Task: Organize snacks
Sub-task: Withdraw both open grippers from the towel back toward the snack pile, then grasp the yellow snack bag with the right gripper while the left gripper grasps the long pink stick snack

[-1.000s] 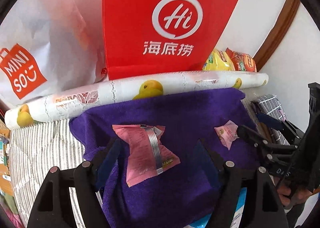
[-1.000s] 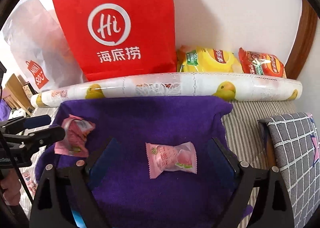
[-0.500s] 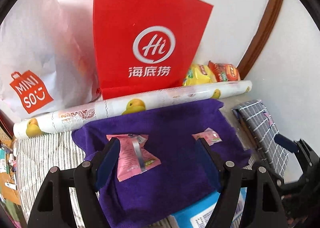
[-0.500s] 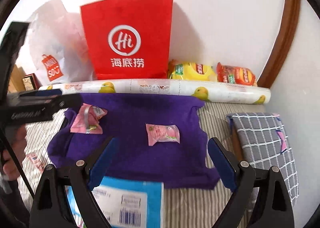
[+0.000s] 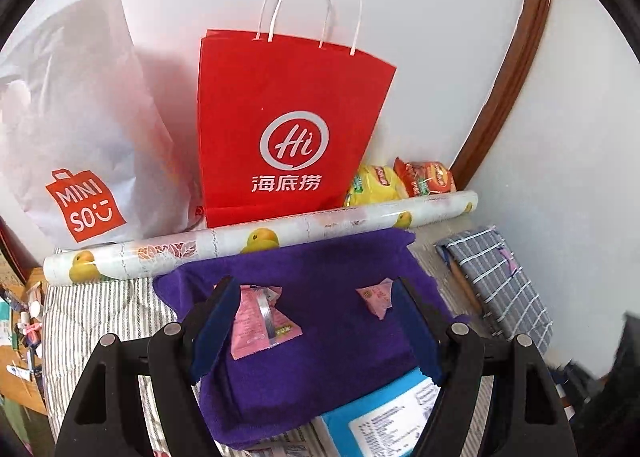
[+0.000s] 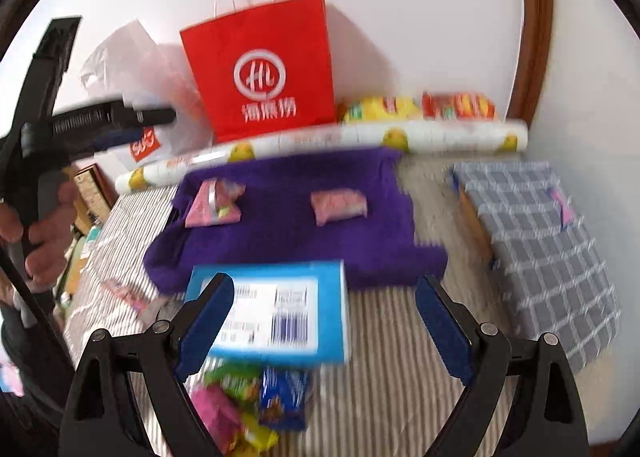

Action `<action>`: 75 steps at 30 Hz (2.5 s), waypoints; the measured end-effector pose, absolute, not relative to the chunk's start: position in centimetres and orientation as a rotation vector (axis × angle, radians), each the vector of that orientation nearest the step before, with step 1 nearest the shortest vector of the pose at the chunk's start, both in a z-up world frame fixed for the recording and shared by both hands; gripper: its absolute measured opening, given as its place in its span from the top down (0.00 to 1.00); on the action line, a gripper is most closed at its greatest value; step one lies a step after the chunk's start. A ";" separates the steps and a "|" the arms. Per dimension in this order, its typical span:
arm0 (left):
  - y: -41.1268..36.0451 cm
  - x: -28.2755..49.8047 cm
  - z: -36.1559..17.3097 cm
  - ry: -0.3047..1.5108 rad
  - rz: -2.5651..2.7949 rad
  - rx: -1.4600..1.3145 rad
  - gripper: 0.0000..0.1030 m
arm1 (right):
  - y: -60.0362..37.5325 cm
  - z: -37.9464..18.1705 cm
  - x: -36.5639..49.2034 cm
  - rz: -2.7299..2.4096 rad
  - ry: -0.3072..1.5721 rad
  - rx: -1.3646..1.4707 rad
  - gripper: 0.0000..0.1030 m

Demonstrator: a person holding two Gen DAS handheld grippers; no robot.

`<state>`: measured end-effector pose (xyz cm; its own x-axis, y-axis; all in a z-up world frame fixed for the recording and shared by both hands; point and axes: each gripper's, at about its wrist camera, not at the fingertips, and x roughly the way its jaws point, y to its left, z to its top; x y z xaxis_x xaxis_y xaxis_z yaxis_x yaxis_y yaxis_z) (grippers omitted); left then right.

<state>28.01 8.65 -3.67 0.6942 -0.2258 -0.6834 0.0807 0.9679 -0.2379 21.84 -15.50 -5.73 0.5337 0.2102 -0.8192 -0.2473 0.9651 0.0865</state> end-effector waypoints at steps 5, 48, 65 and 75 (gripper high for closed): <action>7.6 26.1 -3.0 0.772 -0.174 -0.178 0.26 | -17.0 -7.8 19.5 0.272 1.041 0.000 0.13; 16.3 10.8 -16.3 1.029 0.131 -0.263 0.26 | -19.3 -15.1 6.9 0.377 1.054 -0.060 0.57; 16.2 16.9 -20.2 1.025 0.132 -0.397 0.60 | -25.5 -16.3 10.1 0.210 1.063 0.094 0.57; 16.4 14.4 -18.0 1.002 0.060 -0.402 0.77 | -25.2 -16.3 10.1 0.210 1.058 0.086 0.57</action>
